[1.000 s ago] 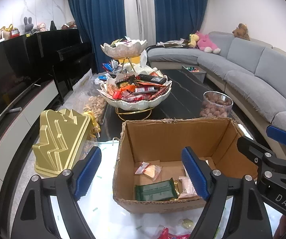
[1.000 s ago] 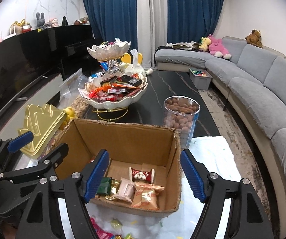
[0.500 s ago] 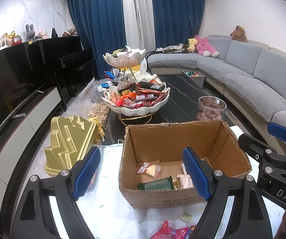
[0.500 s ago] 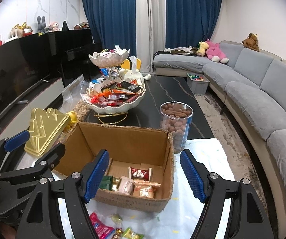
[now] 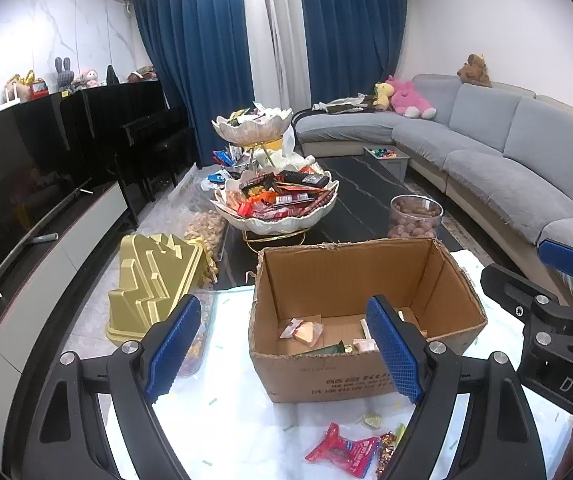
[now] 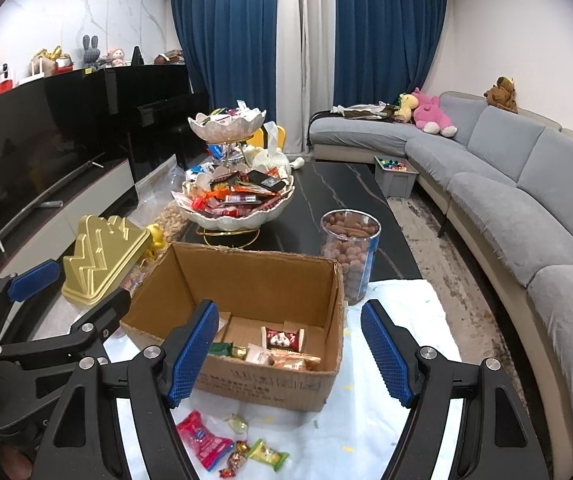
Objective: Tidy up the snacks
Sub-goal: 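Withdraw both tools from the box back toward the remaining snacks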
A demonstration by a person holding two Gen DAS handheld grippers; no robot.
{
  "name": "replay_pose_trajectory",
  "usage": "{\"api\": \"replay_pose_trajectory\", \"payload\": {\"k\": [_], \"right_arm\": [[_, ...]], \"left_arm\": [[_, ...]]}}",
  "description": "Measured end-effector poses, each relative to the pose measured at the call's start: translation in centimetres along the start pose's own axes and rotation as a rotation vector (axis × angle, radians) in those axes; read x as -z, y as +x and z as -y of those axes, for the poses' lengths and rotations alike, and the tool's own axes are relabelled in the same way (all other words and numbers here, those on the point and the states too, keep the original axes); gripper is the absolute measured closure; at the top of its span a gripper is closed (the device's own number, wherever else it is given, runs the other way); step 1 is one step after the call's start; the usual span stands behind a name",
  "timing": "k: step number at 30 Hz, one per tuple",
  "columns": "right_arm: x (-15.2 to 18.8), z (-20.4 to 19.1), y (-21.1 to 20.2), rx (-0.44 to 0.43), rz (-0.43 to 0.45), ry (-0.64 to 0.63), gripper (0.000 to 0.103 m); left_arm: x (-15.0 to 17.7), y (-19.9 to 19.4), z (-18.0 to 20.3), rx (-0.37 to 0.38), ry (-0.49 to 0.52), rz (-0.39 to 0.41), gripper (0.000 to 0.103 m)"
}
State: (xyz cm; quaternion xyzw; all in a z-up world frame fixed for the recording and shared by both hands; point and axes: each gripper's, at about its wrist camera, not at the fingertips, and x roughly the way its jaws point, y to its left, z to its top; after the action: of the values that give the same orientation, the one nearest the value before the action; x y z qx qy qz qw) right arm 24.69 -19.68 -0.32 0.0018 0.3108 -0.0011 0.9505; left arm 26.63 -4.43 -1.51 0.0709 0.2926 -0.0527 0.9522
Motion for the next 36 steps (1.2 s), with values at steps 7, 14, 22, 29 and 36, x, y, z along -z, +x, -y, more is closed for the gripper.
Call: {"api": "replay_pose_trajectory", "payload": {"k": [7, 14, 22, 29, 36], "right_arm": [[0.5, 0.2, -1.4, 0.005, 0.012, -0.003, 0.028], [1.5, 0.2, -2.2, 0.015, 0.012, -0.011, 0.028], [3.1, 0.2, -2.6, 0.027, -0.007, -0.022, 0.028], [4.4, -0.1, -2.6, 0.030, -0.025, -0.031, 0.029], [5.8, -0.4, -2.4, 0.031, -0.049, -0.042, 0.029]], "left_arm": [[0.5, -1.3, 0.2, 0.003, 0.009, 0.009, 0.018], [1.7, -2.0, 0.6, 0.012, 0.023, 0.003, 0.018], [3.5, -2.2, 1.0, 0.035, 0.049, -0.013, 0.018], [5.5, -2.3, 1.2, 0.053, 0.068, -0.031, 0.018], [7.3, -2.2, 1.1, 0.085, 0.075, -0.046, 0.018]]}}
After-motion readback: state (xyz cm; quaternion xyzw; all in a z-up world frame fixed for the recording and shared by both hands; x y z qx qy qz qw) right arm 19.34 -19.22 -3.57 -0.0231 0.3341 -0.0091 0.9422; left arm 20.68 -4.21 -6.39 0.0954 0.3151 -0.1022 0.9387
